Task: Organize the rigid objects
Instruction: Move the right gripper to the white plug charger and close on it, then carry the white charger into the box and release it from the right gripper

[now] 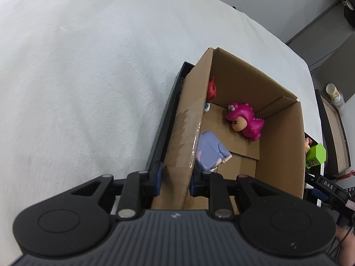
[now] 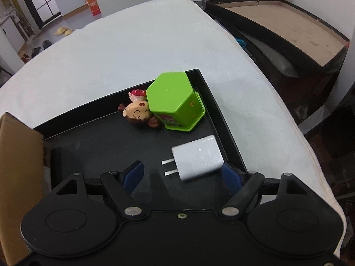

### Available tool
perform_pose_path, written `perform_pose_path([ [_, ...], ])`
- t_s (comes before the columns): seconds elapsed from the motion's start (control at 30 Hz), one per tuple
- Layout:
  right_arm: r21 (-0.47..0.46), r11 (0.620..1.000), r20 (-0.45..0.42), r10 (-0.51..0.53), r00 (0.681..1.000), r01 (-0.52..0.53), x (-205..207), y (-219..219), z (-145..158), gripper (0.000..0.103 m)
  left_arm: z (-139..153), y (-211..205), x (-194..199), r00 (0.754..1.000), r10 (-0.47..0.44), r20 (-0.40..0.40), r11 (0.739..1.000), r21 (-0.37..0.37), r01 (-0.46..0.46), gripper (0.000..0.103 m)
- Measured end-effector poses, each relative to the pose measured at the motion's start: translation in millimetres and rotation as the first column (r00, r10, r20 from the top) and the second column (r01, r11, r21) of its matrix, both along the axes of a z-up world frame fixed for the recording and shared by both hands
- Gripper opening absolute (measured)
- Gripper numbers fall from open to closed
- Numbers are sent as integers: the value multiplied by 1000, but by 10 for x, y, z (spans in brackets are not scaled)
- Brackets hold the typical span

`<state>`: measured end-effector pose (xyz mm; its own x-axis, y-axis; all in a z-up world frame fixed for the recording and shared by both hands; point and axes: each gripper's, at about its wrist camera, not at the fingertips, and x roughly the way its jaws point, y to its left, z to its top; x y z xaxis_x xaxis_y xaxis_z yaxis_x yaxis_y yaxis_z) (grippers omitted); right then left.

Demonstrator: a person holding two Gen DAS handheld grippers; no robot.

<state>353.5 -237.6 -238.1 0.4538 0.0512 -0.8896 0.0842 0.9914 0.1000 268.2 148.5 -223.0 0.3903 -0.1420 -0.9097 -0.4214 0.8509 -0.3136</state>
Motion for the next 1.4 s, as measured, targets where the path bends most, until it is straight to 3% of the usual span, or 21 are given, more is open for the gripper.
perform_pose_path([
  [0.17, -31, 1000, -8, -4, 1000, 4, 62, 58, -68, 75, 1, 6, -2, 1000, -3, 2, 1000, -1, 3, 22],
  [0.3, -91, 996, -21, 18, 1000, -20, 59, 131, -105, 42, 16, 4, -16, 1000, -2, 6, 1000, -2, 2, 22],
  [0.6, -54, 995, -19, 82, 996, -83, -129, 220, 52, 27, 31, 3, -49, 1000, 11, 13, 1000, 1, -11, 22],
  [0.63, -52, 994, -14, 93, 996, -94, -124, 260, 61, 16, 31, 5, -47, 1000, 12, 12, 1000, 0, -12, 22],
  [0.67, -50, 993, -13, 104, 994, -105, -150, 280, 72, 14, 33, 3, -48, 1000, 14, 13, 1000, 1, -14, 22],
  [1.03, 23, 991, -12, 131, 991, -130, -217, 224, 126, 13, 41, 20, -63, 1000, 14, 18, 1000, -1, -14, 23],
  [1.4, 33, 982, 19, 184, 983, -185, -440, 182, 279, 13, 42, 37, -59, 1000, 18, 17, 1000, -4, -18, 23],
])
